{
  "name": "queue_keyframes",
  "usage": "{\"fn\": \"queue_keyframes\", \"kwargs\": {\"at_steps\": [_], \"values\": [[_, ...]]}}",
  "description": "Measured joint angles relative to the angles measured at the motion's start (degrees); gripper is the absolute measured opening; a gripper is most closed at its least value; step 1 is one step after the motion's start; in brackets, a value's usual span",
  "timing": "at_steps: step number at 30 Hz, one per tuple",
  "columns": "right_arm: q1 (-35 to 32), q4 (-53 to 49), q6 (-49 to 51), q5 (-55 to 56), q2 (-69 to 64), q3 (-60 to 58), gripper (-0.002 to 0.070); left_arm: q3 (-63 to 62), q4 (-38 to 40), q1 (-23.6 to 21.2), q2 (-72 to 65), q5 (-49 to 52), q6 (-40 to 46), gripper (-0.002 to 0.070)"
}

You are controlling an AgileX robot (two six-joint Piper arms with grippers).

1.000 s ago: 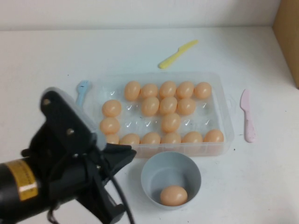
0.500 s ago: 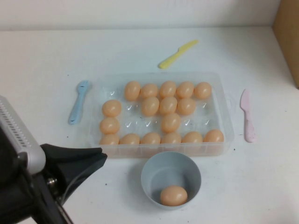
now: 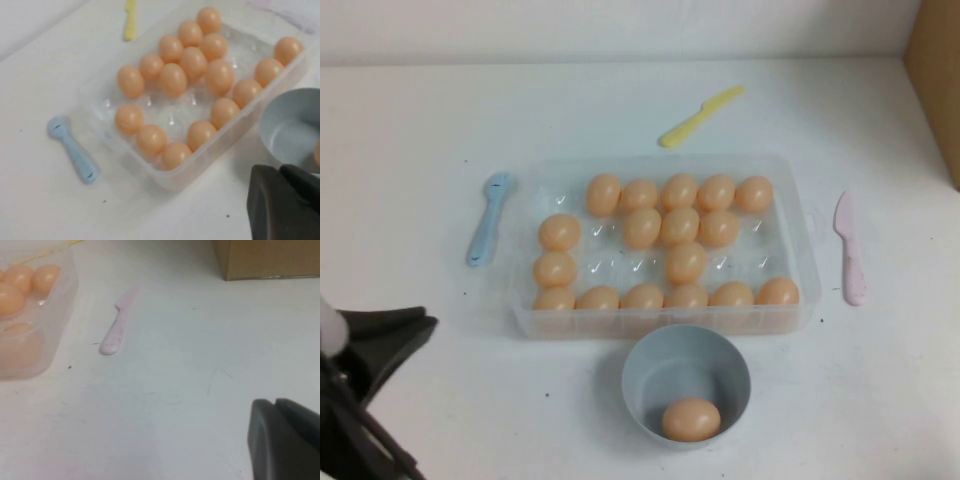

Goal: Take an egg out of the egg box

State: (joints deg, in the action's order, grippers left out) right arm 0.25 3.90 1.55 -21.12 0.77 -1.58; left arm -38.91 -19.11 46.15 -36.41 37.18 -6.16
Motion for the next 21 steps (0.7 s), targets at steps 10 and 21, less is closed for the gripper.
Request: {"fn": "queue_keyframes", "kwargs": {"at_steps": [10,21], "values": [[0.0,0.0,0.0,0.0,0.0,0.0,-0.0018,18.4,0.3,-19.9,14.7,-20.6,-2.8,-0.0002],[0.0,0.0,0.0,0.0,0.0,0.0,-0.0018,36.7,17.3,-39.8,34.3,-38.9,10.3,-0.0003]]}}
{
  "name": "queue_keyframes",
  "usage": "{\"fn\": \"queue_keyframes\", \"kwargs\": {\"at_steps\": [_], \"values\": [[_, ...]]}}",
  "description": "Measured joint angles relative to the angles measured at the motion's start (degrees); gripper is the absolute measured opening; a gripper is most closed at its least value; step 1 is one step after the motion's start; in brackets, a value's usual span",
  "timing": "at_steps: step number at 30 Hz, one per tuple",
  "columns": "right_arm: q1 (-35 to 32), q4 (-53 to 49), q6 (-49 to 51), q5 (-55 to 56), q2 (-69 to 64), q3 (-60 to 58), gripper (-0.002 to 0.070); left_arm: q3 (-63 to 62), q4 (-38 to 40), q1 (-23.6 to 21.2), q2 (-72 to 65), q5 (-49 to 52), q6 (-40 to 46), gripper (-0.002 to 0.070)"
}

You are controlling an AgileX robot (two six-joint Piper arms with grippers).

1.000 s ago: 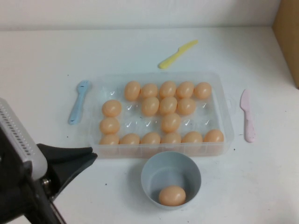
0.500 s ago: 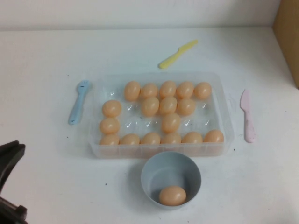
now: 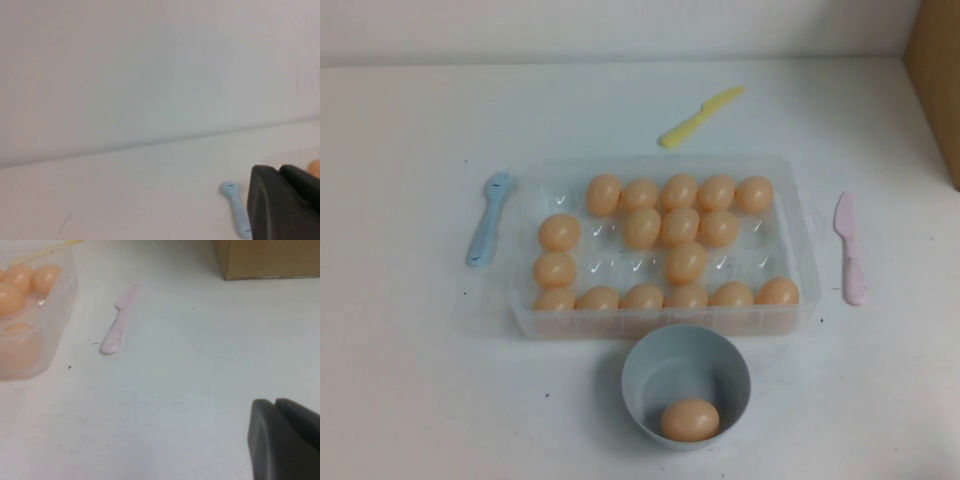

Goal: Take an egg out of the egg box

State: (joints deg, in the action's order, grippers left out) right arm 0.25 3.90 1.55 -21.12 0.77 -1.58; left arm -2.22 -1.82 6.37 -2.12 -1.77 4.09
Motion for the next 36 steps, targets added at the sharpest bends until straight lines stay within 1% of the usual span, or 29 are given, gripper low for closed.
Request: {"fn": "queue_keyframes", "kwargs": {"at_steps": [4,9,23,36], "values": [[0.0,0.0,0.0,0.0,0.0,0.0,-0.0018,2.9,0.8,-3.8,2.6,0.0,0.7,-0.0003],[0.0,0.0,0.0,0.0,0.0,0.0,-0.0018,3.7,1.8,-5.4,2.7,4.3,0.8,-0.0004],[0.0,0.0,0.0,0.0,0.0,0.0,-0.0018,3.7,3.8,-5.4,2.7,22.4,0.8,-0.0004],[0.0,0.0,0.0,0.0,0.0,0.0,-0.0018,3.7,4.0,-5.4,2.7,22.9,0.8,-0.0004]]}}
